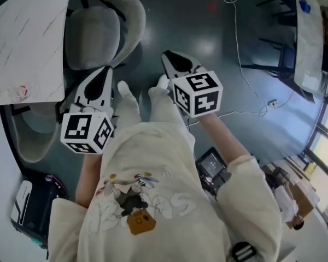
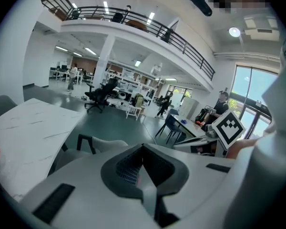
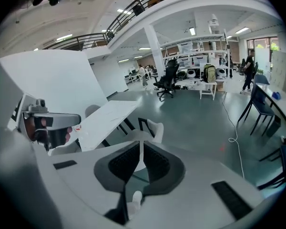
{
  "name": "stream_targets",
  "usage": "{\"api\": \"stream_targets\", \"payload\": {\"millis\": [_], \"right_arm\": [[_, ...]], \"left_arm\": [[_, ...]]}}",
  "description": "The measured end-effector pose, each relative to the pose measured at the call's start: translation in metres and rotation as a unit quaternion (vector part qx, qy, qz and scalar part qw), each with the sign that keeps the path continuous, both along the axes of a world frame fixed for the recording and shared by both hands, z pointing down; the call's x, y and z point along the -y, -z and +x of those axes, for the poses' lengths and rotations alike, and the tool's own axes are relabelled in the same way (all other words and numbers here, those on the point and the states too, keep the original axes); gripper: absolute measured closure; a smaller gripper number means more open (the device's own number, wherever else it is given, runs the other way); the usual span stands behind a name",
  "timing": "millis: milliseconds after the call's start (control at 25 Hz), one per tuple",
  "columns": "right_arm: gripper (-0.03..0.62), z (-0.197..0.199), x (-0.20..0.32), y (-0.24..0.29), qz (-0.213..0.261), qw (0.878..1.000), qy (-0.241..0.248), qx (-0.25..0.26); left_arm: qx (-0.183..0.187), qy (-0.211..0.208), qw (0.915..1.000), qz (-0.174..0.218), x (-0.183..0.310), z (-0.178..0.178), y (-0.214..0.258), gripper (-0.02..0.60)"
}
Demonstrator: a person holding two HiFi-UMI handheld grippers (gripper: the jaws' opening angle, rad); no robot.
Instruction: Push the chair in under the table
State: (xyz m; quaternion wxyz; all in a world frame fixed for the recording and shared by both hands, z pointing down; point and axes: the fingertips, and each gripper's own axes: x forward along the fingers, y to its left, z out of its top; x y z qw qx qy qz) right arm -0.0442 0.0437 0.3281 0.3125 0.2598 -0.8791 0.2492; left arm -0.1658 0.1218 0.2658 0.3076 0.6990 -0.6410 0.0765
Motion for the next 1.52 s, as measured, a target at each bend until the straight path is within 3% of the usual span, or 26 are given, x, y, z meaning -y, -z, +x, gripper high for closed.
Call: {"api": "stream_targets", "payload": {"millis": [320,600,760,1040,1240,1520], "right_arm": [[0.566,0.014,-0.008,0.069,0.015,0.998,-0.005,0.055],[0.566,0.019,-0.014,0.136,0.078,0.993,0.009,0.083],[0.571,0.018,-0.022,0.162,0.102,0.988,-0.006,0.117],[0.585,0.035,-0.045,0.185,0.172,0.975,-0.041,0.136],[0.586,0.051,-0.045,0.189,0.218,0.967,-0.054,0.117],[0.586,0.06,-0.039,0.186,0.209,0.967,-0.073,0.123]], "left_arm": [[0.008,-0.059,0.9978,0.029,0.018,0.038,0.043,0.572],[-0.006,-0.098,0.9936,0.056,0.031,0.075,0.078,0.572],[0.008,-0.133,0.9883,0.074,0.032,0.096,0.096,0.572],[0.017,-0.16,0.9836,0.082,0.027,0.122,0.106,0.572],[0.023,-0.163,0.9822,0.091,0.032,0.132,0.11,0.572],[0.031,-0.18,0.9785,0.095,0.037,0.145,0.113,0.572]]}}
